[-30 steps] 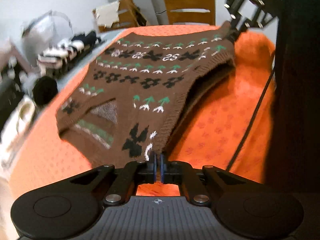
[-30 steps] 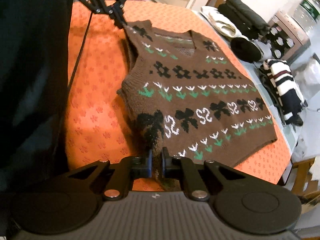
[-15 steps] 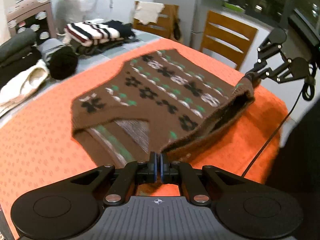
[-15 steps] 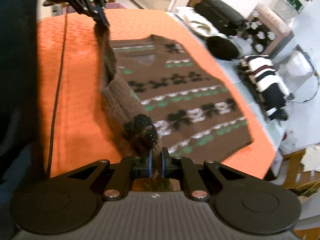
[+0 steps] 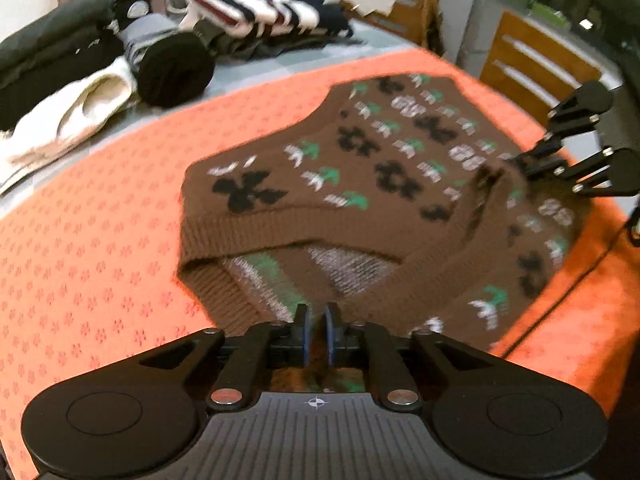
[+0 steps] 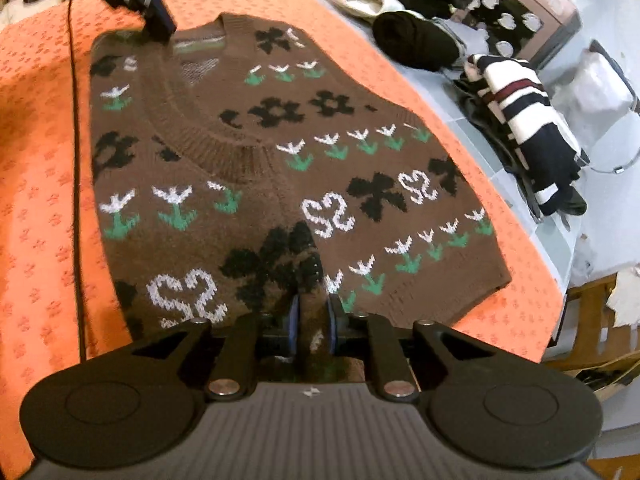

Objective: Fold clothes

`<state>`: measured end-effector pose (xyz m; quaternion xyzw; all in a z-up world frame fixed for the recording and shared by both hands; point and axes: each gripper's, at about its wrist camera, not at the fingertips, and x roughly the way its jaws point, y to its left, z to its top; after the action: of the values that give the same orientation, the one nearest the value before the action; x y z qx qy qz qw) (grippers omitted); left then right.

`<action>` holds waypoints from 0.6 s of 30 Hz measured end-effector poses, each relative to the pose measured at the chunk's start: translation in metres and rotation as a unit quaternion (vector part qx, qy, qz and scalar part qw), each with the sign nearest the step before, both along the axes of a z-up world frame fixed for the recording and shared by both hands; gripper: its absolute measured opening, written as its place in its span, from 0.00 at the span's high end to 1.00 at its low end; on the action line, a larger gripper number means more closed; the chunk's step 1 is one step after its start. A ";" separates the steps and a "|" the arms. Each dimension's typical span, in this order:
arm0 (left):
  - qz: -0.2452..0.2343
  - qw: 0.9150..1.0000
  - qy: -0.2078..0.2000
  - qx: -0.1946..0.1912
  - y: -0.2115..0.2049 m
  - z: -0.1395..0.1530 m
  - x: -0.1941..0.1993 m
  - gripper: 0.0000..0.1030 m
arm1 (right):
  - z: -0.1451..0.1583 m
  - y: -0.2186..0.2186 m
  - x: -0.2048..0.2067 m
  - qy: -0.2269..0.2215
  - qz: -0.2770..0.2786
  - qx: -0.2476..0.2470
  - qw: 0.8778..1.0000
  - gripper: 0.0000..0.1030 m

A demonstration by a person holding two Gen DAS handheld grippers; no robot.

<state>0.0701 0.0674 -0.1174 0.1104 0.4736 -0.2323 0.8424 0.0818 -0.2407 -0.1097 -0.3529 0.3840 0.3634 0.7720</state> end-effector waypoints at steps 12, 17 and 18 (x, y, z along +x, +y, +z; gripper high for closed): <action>0.075 0.996 -0.024 -0.035 0.019 0.038 0.022 0.65 | 0.055 -0.038 0.039 0.041 -0.077 0.104 0.991 0.59; 0.126 0.991 -0.002 -0.042 0.034 0.044 0.061 0.61 | 0.068 -0.044 0.079 0.052 -0.080 0.105 0.990 0.59; 0.136 0.990 0.004 -0.044 0.037 0.045 0.069 0.61 | 0.069 -0.044 0.089 0.057 -0.078 0.104 0.990 0.58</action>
<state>0.1395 0.1047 -0.0725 0.0071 0.4766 -0.1363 0.8685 0.1704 -0.2844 -0.0406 -0.2179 0.4138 0.3599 0.8073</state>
